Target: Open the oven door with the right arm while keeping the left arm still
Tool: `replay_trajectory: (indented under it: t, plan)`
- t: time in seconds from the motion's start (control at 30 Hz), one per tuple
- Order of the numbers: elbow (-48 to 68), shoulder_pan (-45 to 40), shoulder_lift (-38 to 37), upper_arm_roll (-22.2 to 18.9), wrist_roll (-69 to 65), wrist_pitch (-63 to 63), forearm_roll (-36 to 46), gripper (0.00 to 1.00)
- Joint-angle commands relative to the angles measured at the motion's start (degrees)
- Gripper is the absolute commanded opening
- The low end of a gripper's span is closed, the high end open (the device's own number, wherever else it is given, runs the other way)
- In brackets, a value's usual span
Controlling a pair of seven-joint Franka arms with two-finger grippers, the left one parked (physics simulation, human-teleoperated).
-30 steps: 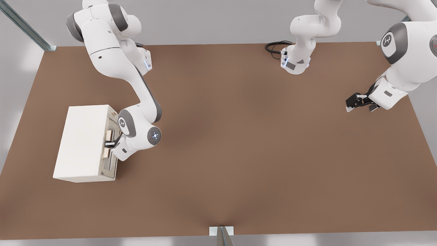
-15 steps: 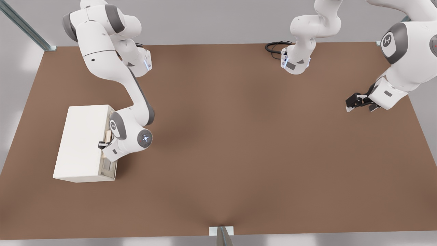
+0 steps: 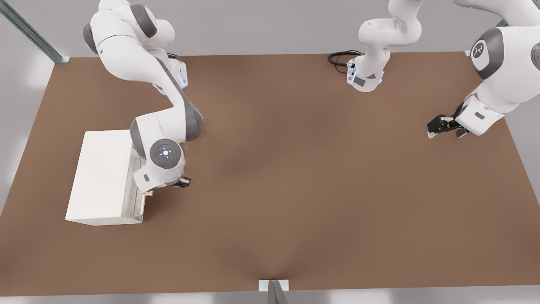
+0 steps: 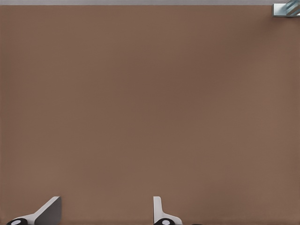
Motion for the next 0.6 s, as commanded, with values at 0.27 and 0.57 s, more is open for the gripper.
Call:
replay_trajectory:
  t: [0.27, 0.57]
  plan:
    - [-12.92, -2.94, -20.35, -9.99, -40.70, -0.88, 13.12, 1.00]
    - [-9.49, -4.52, -17.53, -9.99, -40.97, -1.14, 11.97, 1.00]
